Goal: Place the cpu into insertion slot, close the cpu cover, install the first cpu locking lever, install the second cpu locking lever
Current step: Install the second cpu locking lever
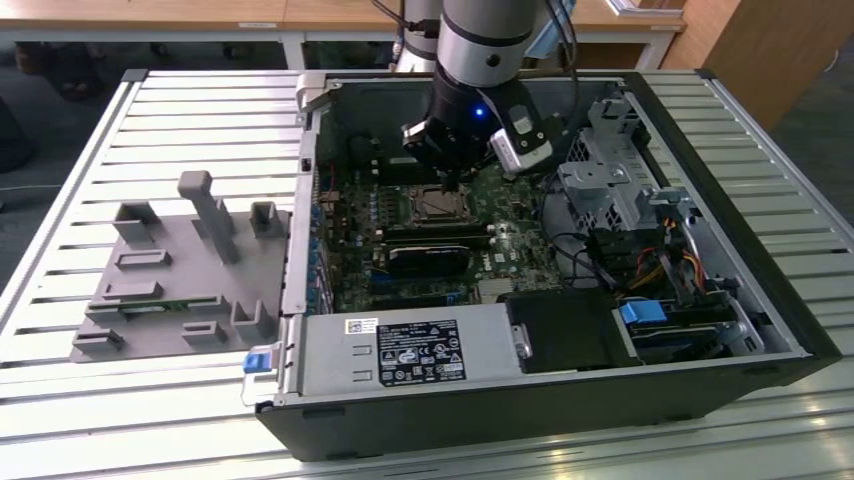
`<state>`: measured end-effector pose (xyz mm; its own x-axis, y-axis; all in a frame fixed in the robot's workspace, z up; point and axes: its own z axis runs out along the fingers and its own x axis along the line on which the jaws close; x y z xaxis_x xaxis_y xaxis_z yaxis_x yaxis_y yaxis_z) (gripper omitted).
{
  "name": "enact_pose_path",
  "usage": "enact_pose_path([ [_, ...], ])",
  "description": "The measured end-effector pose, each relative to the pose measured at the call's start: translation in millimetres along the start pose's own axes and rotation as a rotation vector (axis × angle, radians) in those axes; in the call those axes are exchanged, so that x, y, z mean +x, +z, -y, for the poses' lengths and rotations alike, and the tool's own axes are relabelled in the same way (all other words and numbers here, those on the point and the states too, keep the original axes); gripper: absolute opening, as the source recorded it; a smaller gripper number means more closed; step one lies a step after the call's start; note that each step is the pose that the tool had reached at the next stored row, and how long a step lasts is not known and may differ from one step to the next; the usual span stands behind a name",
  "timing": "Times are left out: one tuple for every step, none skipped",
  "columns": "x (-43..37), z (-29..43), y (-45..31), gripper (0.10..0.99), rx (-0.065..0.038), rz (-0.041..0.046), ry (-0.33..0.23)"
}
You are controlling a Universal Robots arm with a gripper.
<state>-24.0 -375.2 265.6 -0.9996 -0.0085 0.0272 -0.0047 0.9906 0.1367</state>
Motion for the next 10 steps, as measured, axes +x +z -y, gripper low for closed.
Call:
enact_pose_path([
  [0.0,0.0,0.0,0.102,0.000,0.0000,0.000],
  [0.0,0.0,0.3,0.102,0.000,0.0000,0.000],
  [-0.1,0.1,1.5,0.102,-0.001,0.0003,0.000],
  [-0.1,0.5,2.9,0.102,-0.001,0.0002,0.000],
  [-0.1,0.8,4.3,0.102,-0.002,0.0001,0.000],
  [-0.1,1.1,5.8,0.102,-0.002,0.0001,0.000],
  [-0.1,1.4,7.5,0.102,-0.002,0.0001,0.000],
  [-0.1,1.8,8.8,0.102,-0.003,0.0000,0.000],
  [-0.1,2.6,9.1,0.102,-0.002,-0.0002,0.000],
  [0.0,3.7,9.4,0.102,-0.002,-0.0001,0.000],
])
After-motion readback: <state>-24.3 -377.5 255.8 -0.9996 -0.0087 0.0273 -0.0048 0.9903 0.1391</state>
